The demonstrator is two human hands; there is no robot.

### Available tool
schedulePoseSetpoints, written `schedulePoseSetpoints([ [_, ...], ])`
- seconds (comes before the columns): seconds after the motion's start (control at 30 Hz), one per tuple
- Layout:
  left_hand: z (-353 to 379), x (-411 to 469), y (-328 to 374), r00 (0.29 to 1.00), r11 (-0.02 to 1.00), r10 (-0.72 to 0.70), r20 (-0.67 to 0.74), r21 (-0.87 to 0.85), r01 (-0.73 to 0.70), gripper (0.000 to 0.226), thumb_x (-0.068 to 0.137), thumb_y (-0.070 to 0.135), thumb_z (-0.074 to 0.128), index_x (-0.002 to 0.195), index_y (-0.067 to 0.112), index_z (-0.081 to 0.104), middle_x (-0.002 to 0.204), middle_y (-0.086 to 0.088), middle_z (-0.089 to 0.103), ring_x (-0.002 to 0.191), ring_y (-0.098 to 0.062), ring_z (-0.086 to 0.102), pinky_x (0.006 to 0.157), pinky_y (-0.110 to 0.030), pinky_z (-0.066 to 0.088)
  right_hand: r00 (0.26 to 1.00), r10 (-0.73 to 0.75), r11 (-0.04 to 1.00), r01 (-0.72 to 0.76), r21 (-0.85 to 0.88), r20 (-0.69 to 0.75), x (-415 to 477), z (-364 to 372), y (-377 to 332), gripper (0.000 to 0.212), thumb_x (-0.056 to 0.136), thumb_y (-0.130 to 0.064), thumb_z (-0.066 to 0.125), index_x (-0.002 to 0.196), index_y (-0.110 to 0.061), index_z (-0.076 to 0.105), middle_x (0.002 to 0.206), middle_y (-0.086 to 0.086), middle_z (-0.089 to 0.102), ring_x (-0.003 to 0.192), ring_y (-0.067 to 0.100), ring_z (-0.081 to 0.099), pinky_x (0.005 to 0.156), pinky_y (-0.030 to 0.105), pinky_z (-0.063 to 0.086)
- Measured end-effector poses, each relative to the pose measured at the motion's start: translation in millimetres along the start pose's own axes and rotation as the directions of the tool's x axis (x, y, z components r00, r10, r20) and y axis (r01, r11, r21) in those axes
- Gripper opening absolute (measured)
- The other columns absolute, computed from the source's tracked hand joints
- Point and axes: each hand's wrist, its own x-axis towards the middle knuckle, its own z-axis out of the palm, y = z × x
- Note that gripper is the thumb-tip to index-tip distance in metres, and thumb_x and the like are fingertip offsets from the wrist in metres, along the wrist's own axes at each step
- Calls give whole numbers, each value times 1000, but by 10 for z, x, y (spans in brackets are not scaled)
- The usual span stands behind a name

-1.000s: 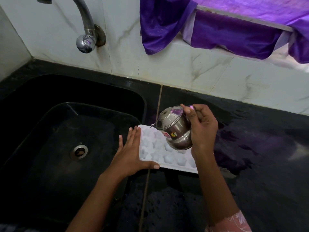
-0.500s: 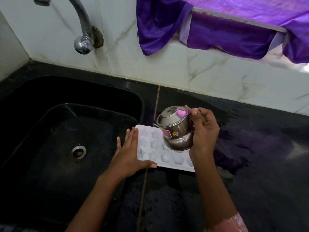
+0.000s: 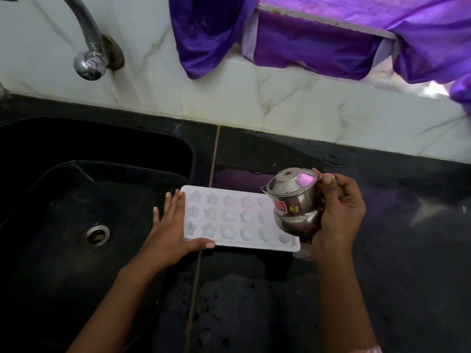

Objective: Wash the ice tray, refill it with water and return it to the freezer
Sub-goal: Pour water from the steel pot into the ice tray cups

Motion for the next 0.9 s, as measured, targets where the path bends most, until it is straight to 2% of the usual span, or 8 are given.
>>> schedulePoseSetpoints([
  [0.07, -6, -3, 5, 1000, 1000, 2, 6, -8, -1, 144, 41, 87, 48, 145, 16, -19, 142, 16, -30, 128, 0, -35, 108, -30, -22, 999, -21, 1000, 21, -16, -26, 18, -105, -34, 10, 83, -5, 63, 78, -11, 57, 71, -9, 72, 81, 7, 69, 71, 18, 52],
  [0.1, -3, -4, 3, 1000, 1000, -2, 9, -7, 2, 144, 45, 86, 55, 145, 16, -19, 145, 14, -29, 128, 0, -34, 108, -31, -22, 999, -34, 999, 32, -31, -34, 26, -153, -43, 11, 82, -6, 64, 77, -12, 58, 70, -9, 71, 80, 6, 69, 70, 17, 52],
  [0.17, 3, -9, 11, 1000, 1000, -12, 5, -4, 12, 134, 56, 73, 63, 145, 15, -19, 152, 7, -26, 129, 0, -33, 109, -33, -21, 997, -52, 997, 48, -65, -51, 41, -237, -51, 12, 81, -9, 66, 74, -16, 59, 68, -10, 70, 75, 5, 67, 68, 17, 50],
  [0.37, 0, -18, 26, 1000, 1000, -7, 0, -5, 7, 129, 53, 68, 55, 145, 15, -18, 155, 3, -22, 129, 0, -30, 110, -33, -20, 996, -78, 991, 73, -112, -34, 85, -429, -49, 14, 81, -10, 66, 72, -18, 60, 68, -9, 71, 77, 9, 66, 72, 22, 53],
  [0.5, 7, -17, 22, 1000, 1000, -11, 4, 1, 11, 130, 52, 70, 54, 146, 15, -18, 155, 3, -22, 129, 0, -31, 110, -34, -20, 996, -84, 985, 80, -154, -23, 105, -528, -47, 8, 72, -26, 70, 68, -24, 63, 71, -9, 71, 78, 11, 66, 74, 25, 53],
  [0.63, 11, -17, 17, 1000, 1000, -16, 7, -5, 16, 129, 52, 70, 53, 146, 16, -18, 155, 3, -22, 129, 1, -30, 110, -34, -20, 995, -99, 973, 93, -212, -14, 100, -569, -48, 18, 81, -8, 66, 71, -21, 60, 67, -14, 70, 73, 1, 66, 70, 17, 52],
  [0.77, 19, -14, 11, 1000, 1000, -14, 5, -6, 14, 129, 53, 69, 55, 146, 16, -17, 155, 3, -21, 129, 1, -29, 110, -34, -20, 993, -117, 962, 114, -250, 2, 89, -595, -50, 19, 82, -6, 65, 71, -20, 59, 64, -18, 69, 69, -4, 64, 65, 13, 49],
  [0.9, 29, -5, -1, 1000, 1000, -15, -2, 3, 15, 124, 65, 60, 66, 146, 16, -17, 155, 2, -20, 129, 1, -28, 111, -35, -20, 991, -135, 952, 136, -273, 20, 77, -590, -70, 19, 81, -6, 66, 72, -20, 58, 59, -21, 65, 59, -7, 59, 58, 8, 45],
])
